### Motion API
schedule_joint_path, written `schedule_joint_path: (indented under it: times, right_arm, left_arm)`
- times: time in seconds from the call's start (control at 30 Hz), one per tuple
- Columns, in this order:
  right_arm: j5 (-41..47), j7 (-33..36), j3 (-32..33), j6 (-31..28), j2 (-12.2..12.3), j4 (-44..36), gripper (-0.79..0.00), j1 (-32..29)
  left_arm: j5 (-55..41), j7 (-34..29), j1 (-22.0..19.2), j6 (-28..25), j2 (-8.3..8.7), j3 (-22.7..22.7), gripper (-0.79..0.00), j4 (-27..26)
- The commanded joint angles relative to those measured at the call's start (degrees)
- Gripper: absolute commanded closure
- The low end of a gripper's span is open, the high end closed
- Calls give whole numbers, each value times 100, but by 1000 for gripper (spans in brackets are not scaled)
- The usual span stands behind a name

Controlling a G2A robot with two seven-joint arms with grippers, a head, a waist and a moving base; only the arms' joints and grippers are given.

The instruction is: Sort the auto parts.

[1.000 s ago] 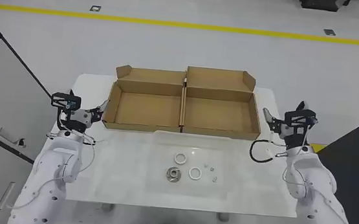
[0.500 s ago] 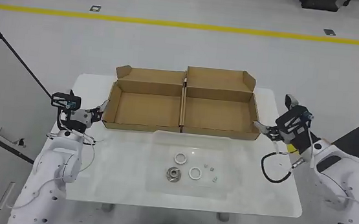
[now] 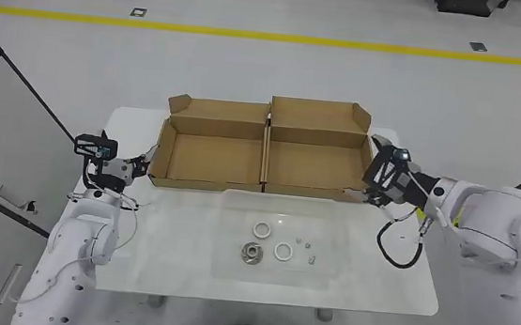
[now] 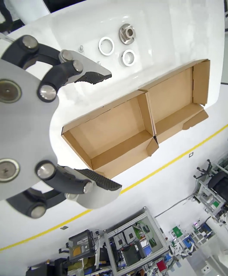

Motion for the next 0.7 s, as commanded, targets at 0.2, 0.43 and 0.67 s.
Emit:
schedule_joint_path:
  times: [0.2, 0.43, 0.67]
  right_arm:
    - [257, 513, -1113, 273, 310, 102, -785, 661]
    - [657, 709, -1962, 469, 816, 145, -785, 1138]
    - [1381, 980, -2849, 740, 1344, 333, -785, 1638]
  left_arm:
    - [0, 0, 0, 0, 0, 0, -785, 0]
    - [0, 0, 0, 0, 0, 0, -785, 0]
    - [0, 0, 0, 0, 0, 0, -785, 0]
